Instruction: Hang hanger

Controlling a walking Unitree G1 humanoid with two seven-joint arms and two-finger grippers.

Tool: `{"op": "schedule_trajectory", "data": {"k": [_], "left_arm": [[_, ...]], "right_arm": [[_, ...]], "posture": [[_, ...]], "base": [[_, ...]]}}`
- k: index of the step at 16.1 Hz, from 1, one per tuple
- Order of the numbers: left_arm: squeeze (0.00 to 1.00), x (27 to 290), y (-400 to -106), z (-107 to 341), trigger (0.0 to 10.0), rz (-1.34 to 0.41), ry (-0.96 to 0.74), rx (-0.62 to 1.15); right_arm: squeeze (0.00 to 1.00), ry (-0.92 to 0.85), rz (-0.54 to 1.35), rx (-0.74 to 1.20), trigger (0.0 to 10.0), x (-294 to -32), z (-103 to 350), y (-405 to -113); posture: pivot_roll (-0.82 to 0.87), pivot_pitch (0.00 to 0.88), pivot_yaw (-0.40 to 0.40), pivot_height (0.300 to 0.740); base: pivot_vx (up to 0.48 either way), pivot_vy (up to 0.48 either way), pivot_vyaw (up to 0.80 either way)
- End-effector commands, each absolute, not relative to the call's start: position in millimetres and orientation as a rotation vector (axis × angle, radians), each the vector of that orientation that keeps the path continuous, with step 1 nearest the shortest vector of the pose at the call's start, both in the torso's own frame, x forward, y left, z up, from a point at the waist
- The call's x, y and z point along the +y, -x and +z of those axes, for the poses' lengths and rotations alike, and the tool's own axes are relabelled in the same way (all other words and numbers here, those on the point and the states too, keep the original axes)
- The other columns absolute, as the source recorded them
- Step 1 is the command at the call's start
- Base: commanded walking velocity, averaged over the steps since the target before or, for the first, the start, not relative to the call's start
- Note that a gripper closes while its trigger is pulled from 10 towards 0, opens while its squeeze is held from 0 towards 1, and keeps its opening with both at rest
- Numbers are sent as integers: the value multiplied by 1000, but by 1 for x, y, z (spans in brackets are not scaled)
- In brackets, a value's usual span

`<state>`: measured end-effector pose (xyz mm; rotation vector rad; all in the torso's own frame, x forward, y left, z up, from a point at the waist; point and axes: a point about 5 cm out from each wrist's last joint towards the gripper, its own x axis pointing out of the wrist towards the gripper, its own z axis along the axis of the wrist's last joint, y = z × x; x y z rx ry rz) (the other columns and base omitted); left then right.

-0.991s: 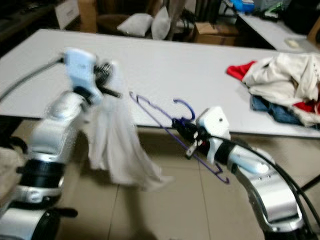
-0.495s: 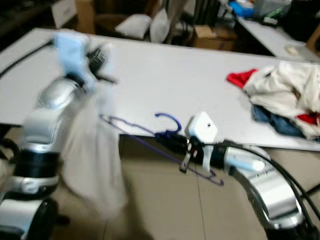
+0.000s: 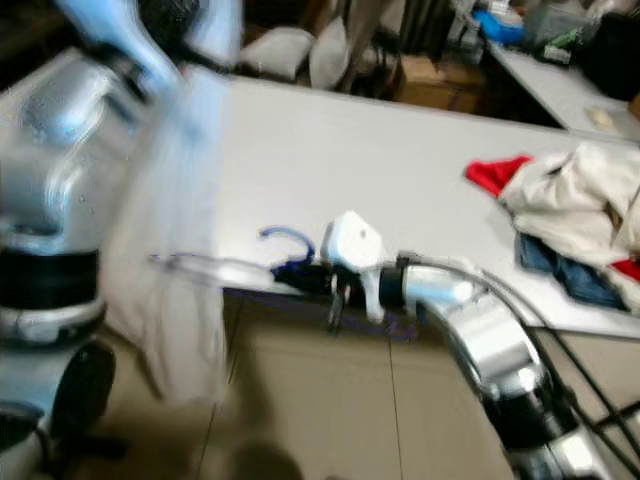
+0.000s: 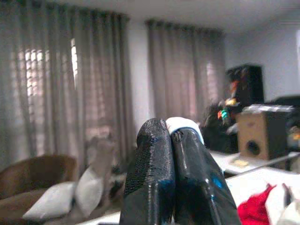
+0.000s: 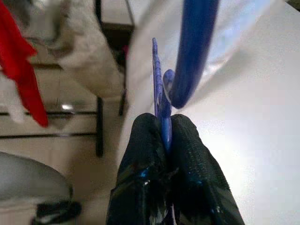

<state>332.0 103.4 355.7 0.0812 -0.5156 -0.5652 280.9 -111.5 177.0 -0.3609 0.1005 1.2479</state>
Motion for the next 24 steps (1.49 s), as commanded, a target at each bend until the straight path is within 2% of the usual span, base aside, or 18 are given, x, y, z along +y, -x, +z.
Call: {"op": "schedule_trajectory", "data": {"k": [1,3,6,7,8,9,10,11,13,14,16,19,20,22,24], "left_arm": [[0,106,-322,375,10000,-573,-76,-590],[0,105,-317,384,10000,-589,-60,-612],[0,106,-309,397,10000,-611,-22,-650],[0,106,-308,399,10000,-612,-18,-652],[0,108,-309,401,10000,-609,-15,-654],[0,108,-309,402,10000,-607,-14,-653],[0,111,-311,402,10000,-596,-17,-650],[0,114,-312,402,10000,-579,-21,-646],[0,122,-313,400,10000,-529,-23,-640],[0,127,-312,398,10000,-504,-25,-637],[0,135,-311,395,10000,-467,-20,-627],[0,149,-317,378,10000,-397,-52,-563],[0,153,-321,365,10000,-369,-67,-517],[0,161,-327,332,10000,-302,-118,-406],[0,165,-330,305,10000,-273,-159,-317]], "right_arm": [[0,413,1238,51,10000,-107,183,-289],[0,456,1079,17,10000,-112,192,-316],[0,529,720,-128,10000,-128,232,-367],[0,589,682,-150,10000,-130,238,-373],[0,752,613,-202,10000,-133,259,-388],[0,797,589,-229,10000,-133,267,-393],[0,933,476,-330,10000,-134,298,-402],[0,959,379,-439,10000,-134,327,-405],[0,817,223,-705,10000,-136,385,-395],[0,797,220,-749,10000,-135,390,-393],[0,785,259,-734,10000,-130,371,-397],[0,763,458,-544,10000,-113,300,-403],[0,791,597,-419,10000,-107,264,-401],[0,812,841,-290,10000,-101,206,-382],[0,803,960,-236,10000,-103,180,-367]], "posture": [[22,0,-114,740],[26,0,-120,740],[27,0,-121,740],[26,0,-118,740],[23,0,-110,740],[22,0,-106,740],[20,0,-105,740],[20,0,-105,740],[26,0,-131,740],[28,0,-137,740],[30,0,-138,740],[33,0,-128,740],[30,0,-123,740],[30,0,-113,740],[29,0,-109,740]], "base": [[337,0,0],[337,0,0],[346,0,0],[356,0,0],[368,0,0],[371,0,0],[368,0,0],[371,0,0],[373,0,0],[371,0,0],[375,0,0],[374,0,0],[375,0,0],[371,0,0],[360,0,0]]}}
